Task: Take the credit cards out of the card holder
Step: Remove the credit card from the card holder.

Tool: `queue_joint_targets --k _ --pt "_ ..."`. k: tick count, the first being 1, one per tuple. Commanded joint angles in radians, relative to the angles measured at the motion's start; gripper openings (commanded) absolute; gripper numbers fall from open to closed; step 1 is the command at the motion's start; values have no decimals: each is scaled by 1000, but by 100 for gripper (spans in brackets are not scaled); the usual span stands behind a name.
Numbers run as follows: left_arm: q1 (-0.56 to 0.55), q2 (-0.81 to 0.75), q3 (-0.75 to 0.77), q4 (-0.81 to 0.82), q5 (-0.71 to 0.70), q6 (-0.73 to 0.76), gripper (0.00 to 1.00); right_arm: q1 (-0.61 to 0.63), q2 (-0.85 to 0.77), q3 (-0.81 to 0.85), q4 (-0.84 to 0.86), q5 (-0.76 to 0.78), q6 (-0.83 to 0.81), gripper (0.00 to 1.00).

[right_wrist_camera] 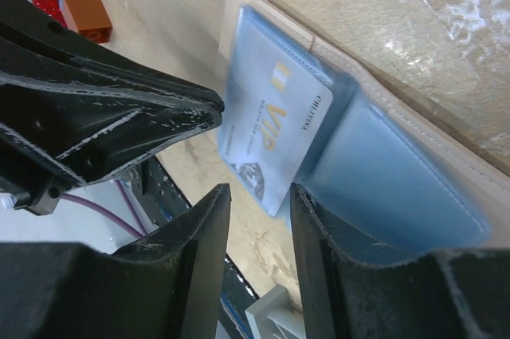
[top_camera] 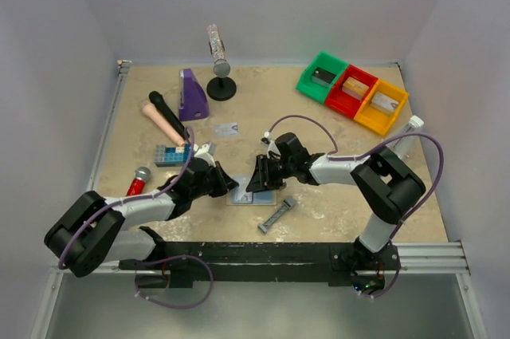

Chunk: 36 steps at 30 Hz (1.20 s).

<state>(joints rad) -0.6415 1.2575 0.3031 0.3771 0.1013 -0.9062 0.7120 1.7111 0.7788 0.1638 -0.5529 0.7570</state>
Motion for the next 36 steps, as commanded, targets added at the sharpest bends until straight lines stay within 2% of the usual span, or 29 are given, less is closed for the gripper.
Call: queue_joint_targets --k 1,12,15,25,30,36 --pt "6 11 -9 52 -17 -11 0 -3 18 7 29 -10 2 40" --pt "5 28 -36 63 -20 -20 0 -3 33 7 36 -12 8 37" --pt "5 37 -44 69 -20 -22 0 -8 38 -10 92 -31 41 34" --pt "5 60 -67 88 -20 -26 0 -14 58 -26 149 -59 79 34" --pt "5 27 -82 85 -29 -34 0 -19 70 -30 148 -53 85 34" --pt "5 -44 -67 8 -55 -30 0 -23 78 -36 154 -50 85 35"
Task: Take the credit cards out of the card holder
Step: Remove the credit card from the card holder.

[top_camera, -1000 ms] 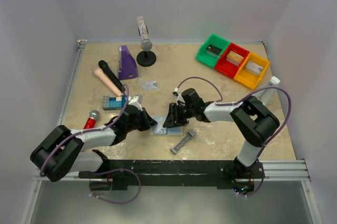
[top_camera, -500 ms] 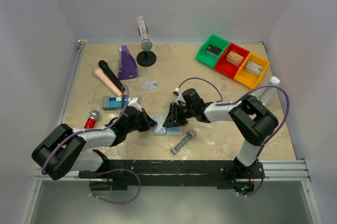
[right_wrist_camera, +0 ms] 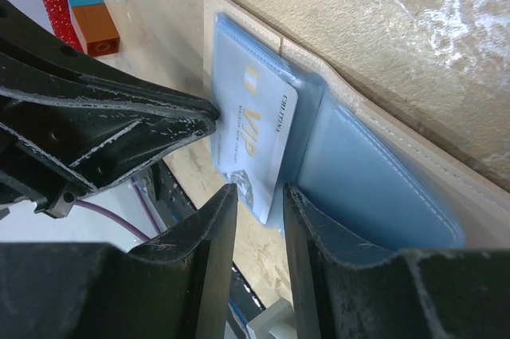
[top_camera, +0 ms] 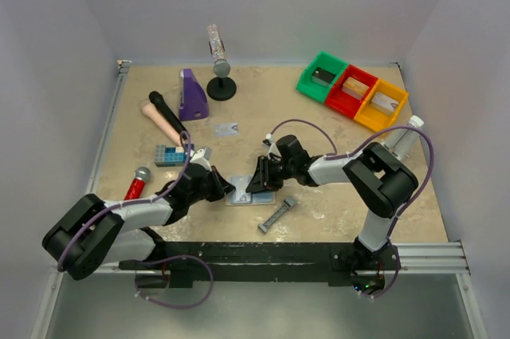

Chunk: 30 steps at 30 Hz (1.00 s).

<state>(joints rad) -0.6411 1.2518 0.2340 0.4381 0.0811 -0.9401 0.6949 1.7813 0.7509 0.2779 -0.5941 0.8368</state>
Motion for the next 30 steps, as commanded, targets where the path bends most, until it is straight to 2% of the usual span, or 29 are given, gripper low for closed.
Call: queue_joint_targets --k 1,9,19,30 --pt "6 -40 5 -58 -35 4 0 -9 9 -7 38 -10 5 35" --pt "4 -45 14 -64 -29 9 4 -8 6 5 24 -15 -1 36" --pt "4 -5 4 -53 -27 14 0 -8 3 13 33 -22 7 37" --pt "3 34 -21 -26 -26 8 0 -15 -2 -13 173 -47 107 37"
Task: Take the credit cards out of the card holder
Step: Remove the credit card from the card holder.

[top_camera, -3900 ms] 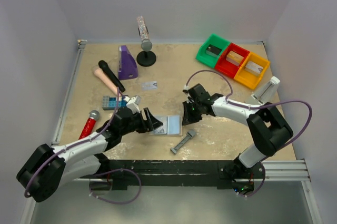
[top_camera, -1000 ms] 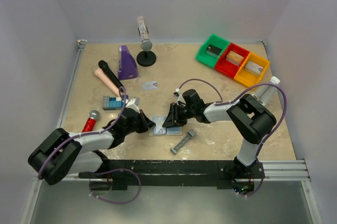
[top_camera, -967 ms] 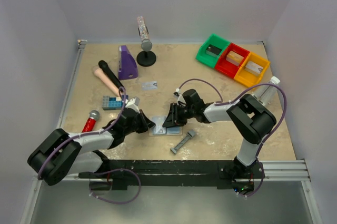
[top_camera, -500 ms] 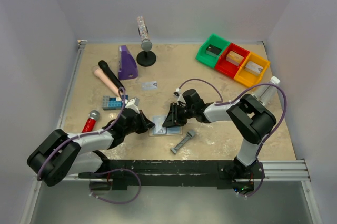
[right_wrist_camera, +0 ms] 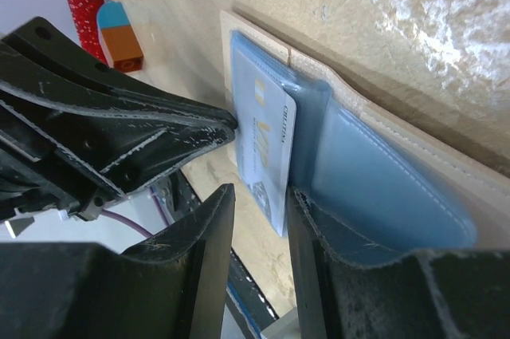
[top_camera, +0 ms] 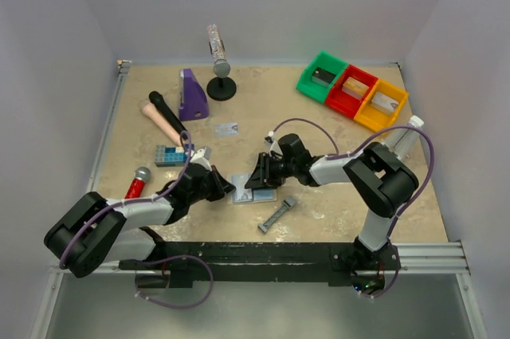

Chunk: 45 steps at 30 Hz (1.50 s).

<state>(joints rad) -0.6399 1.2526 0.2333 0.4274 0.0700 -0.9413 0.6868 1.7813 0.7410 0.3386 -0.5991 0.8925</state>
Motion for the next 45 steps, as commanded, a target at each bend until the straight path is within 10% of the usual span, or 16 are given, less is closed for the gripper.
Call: queue_joint_targets --k 1,35,45 --pt "3 34 -23 -9 -13 7 0 -7 -2 -2 112 -44 51 37" --pt "3 102 -61 157 48 -28 0 -4 53 9 197 -130 69 36" --pt "3 67 -58 80 10 -31 22 -9 -6 8 89 -99 16 31"
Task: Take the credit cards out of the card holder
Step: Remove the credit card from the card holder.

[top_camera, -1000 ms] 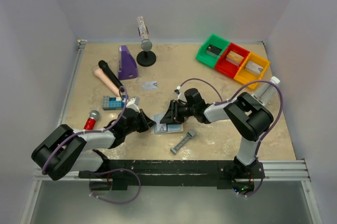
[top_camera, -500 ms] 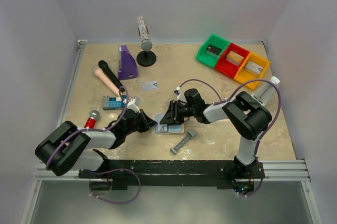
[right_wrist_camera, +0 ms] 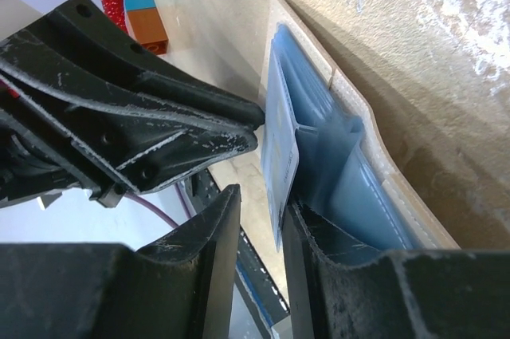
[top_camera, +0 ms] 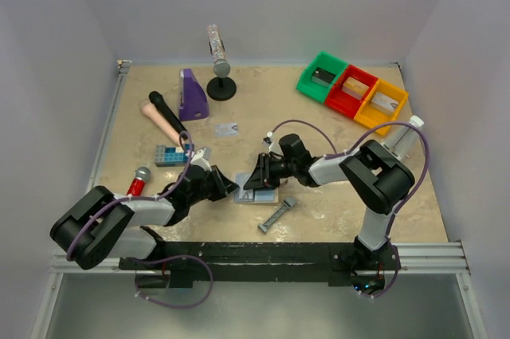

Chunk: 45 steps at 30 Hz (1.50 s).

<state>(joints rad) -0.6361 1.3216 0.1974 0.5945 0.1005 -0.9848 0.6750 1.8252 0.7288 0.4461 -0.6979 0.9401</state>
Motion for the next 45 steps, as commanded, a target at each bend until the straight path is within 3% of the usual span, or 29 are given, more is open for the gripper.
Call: queue_joint_targets --k 1,9,15,45 --pt "0 -2 -21 -88 -21 12 22 3 -53 20 -21 1 -34 31" --pt "1 -2 -21 -107 -31 20 14 -2 -72 15 -43 11 -43 28" --pt "0 1 -26 -107 -38 21 0 -3 -93 14 -72 15 -60 28" --pt "18 13 -38 -128 -74 20 0 -40 -159 -19 -133 29 -93 21"
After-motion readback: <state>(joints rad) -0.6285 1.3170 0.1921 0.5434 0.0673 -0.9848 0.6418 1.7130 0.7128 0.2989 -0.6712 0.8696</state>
